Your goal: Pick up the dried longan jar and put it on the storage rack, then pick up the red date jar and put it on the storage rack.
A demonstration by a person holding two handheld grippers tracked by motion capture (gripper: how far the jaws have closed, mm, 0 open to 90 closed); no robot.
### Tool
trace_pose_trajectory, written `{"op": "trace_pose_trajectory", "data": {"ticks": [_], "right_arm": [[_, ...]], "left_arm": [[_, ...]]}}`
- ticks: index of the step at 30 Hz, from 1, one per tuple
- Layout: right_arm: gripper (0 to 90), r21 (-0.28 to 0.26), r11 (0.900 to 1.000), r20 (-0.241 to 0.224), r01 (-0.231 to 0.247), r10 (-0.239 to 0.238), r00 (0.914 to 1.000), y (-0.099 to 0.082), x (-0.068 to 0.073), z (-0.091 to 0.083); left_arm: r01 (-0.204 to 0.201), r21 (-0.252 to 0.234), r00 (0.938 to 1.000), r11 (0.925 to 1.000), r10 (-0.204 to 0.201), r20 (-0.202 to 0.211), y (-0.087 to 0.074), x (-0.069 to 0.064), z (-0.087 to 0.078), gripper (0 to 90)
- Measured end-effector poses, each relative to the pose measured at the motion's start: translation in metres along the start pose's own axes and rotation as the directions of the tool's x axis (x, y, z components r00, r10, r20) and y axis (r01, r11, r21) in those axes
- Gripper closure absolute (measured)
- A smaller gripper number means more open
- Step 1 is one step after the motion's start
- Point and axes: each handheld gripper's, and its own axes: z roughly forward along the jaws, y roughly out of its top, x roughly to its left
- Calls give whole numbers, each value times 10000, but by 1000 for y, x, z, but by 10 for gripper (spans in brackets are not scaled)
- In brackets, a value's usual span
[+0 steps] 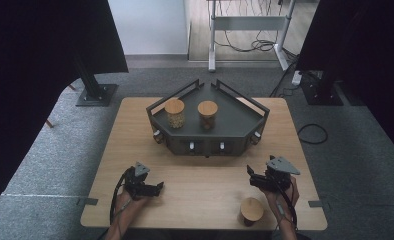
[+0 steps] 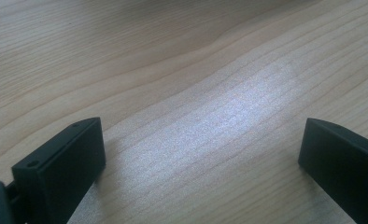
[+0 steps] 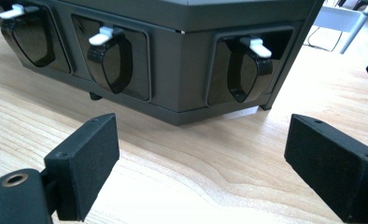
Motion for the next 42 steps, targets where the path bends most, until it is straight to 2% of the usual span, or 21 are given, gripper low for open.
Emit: {"op": "trace_pose_trajectory", "data": {"ticks": [18, 30, 42], "right_arm": [[96, 231, 9991, 107, -357, 354, 9993, -21, -6, 9], [97, 617, 9975, 202, -334, 322, 9993, -30, -6, 16], [97, 691, 9968, 152, -390, 381, 9992, -36, -6, 17]], "left_arm": [[26, 1, 10000, 10000, -26, -22, 0, -1, 0, 2], [67, 1, 10000, 10000, -67, -60, 0, -2, 0, 2], [91, -7, 9999, 10000, -91, -74, -1, -3, -1, 2]]}}
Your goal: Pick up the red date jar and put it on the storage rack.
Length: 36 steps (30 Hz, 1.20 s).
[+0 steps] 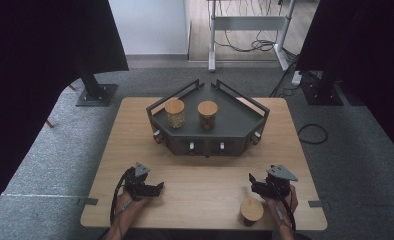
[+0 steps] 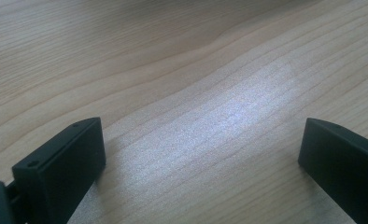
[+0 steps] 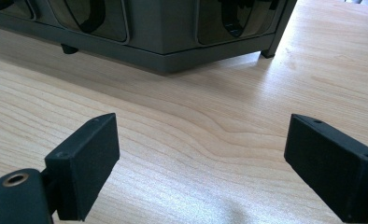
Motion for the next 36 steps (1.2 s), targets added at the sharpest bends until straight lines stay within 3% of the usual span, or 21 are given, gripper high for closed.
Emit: {"op": "trace_pose_trajectory", "data": {"ticks": [13, 24, 36], "right_arm": [[99, -393, 9992, -29, 21, -22, 10000, 4, 3, -12], [101, -910, 9958, -313, -97, 69, 9995, 12, 10, -43], [102, -1256, 9919, -735, 187, -281, 9969, 13, 25, -77]], "left_arm": [[3, 0, 10000, 10000, -3, -6, 0, 0, 0, 3], [-13, 8, 10000, 10000, 13, 3, 0, 0, -1, 2], [-3, -5, 10000, 10000, 3, 13, -1, -1, -1, 2]]}}
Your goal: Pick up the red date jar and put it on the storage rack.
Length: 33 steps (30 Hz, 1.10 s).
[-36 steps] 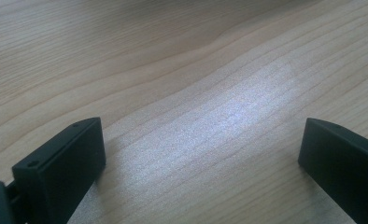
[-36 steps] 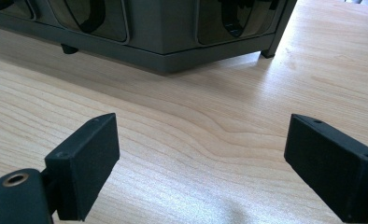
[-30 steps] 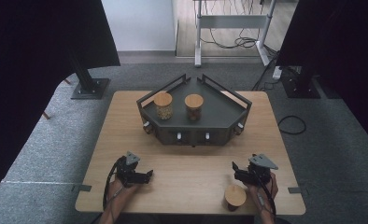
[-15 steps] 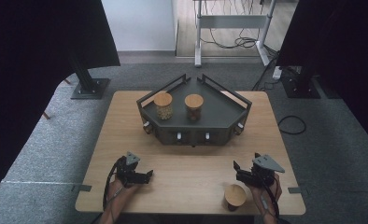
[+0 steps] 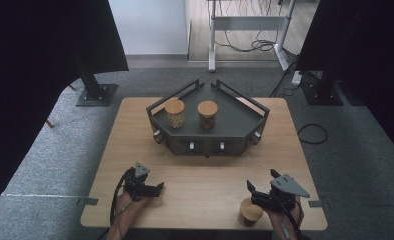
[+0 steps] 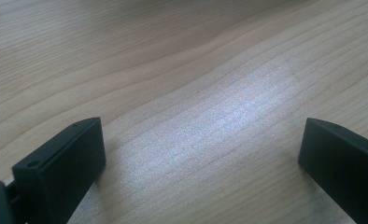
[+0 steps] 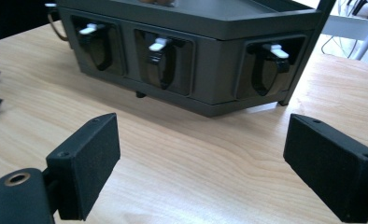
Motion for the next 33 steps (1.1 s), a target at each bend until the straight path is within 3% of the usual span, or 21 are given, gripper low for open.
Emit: {"op": "trace_pose_trajectory", "data": {"ticks": [10, 33], "right_arm": [[102, -52, 9999, -282, 152, -153, 9995, -2, 14, -14], [101, -4, 9991, -499, 414, -414, 9979, -16, 37, -24]], "left_arm": [[-1, 1, 10000, 10000, 1, 2, 0, 0, 0, 2], [4, 5, 10000, 10000, -4, 4, 0, 0, 0, 2]]}}
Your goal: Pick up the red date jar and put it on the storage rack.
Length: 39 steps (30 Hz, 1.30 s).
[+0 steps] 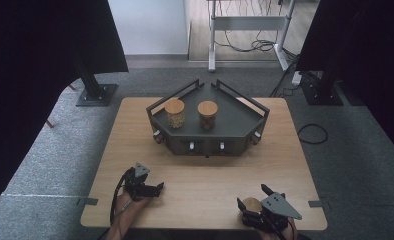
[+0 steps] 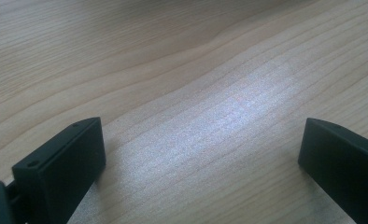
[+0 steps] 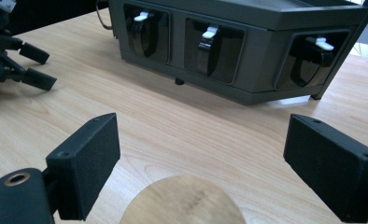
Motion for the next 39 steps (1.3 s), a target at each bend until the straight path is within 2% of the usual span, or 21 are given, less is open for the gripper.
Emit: {"op": "trace_pose_trajectory", "data": {"ticks": [6, 13, 33, 39], "right_arm": [[101, 81, 9999, 37, 138, -138, 9999, -4, 7, -4], [101, 410, 9988, 128, 281, -287, 9995, -10, 14, -4], [101, 1156, 9932, 167, -111, 92, 9998, -30, 14, 4], [128, 1342, 9906, 226, -250, 222, 9995, -34, 13, 7]], "left_arm": [[-2, 1, 10000, 10000, 2, -1, 0, 0, 0, 2], [-8, -2, 10000, 10000, 8, 12, 0, 0, 0, 2], [-12, -3, 10000, 10000, 12, 10, 0, 0, 0, 2], [-13, -6, 10000, 10000, 13, 11, 0, 0, 0, 2]]}}
